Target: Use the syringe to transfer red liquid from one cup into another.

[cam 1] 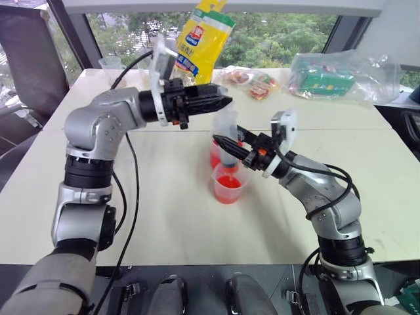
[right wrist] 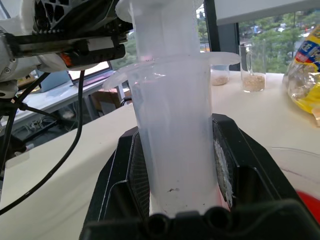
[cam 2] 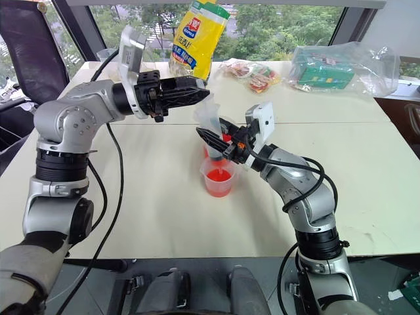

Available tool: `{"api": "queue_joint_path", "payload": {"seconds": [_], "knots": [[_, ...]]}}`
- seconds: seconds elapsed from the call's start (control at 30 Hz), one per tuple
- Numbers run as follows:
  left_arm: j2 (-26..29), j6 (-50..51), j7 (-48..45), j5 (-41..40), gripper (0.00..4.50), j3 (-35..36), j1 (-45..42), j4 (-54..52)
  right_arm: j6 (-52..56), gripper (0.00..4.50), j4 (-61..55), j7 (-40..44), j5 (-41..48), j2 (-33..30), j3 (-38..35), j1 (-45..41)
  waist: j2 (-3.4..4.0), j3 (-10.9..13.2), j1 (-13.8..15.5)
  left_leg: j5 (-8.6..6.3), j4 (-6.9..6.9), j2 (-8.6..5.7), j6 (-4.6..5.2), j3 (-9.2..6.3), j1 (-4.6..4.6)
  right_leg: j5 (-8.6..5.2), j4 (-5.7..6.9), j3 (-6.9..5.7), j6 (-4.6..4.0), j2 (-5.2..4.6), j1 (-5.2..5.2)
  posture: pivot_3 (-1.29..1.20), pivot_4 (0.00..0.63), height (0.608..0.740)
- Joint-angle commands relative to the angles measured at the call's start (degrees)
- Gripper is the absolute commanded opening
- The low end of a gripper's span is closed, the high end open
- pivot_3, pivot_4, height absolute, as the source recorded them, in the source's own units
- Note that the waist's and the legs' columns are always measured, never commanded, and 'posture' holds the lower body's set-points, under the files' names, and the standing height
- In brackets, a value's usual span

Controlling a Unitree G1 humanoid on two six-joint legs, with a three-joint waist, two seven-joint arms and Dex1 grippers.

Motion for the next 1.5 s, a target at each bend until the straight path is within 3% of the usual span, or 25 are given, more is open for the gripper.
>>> {"api": "queue_joint_path", "payload": {"seconds": [0.03,0.93,1.27,1.5], "knots": [[-0.1,0.0,-0.3,-0.2,0.81,-0.3,-0.8,-1.6,-0.5,1.36,-3.1,0.3,0.9,-0.1,-0.3,-0.6,0.0,0.0,0.0,0.0,0.0,0.0,0.0,0.0,0.0,0.0,0.0,0.0,0.0,0.01,0.0,0.0,0.15,0.74],[-0.2,0.6,-3.6,2.6,0.81,-6.0,4.2,-4.7,4.6,1.36,-5.9,-1.6,6.5,-0.7,-3.9,-7.5,0.0,0.0,0.1,0.0,0.0,0.0,0.0,-0.01,0.0,0.0,-0.01,0.0,0.0,-0.01,0.01,0.0,0.15,0.74],[0.0,1.8,-3.5,1.3,0.81,-4.6,3.6,-5.1,7.3,1.36,-6.5,-2.7,9.2,-1.1,-4.9,-7.2,0.0,0.0,0.1,0.0,0.0,0.0,0.0,-0.01,0.0,0.0,-0.01,0.0,0.0,-0.01,0.01,0.0,0.15,0.74],[3.9,3.6,-2.3,-0.2,4.35,0.9,1.9,-4.2,8.4,1.36,-6.3,-2.3,10.0,-1.5,-4.1,-4.0,0.0,0.0,-0.1,0.0,0.0,0.0,0.0,-0.02,0.0,0.0,-0.04,-0.01,0.0,0.0,0.02,0.0,0.15,0.74]]}}
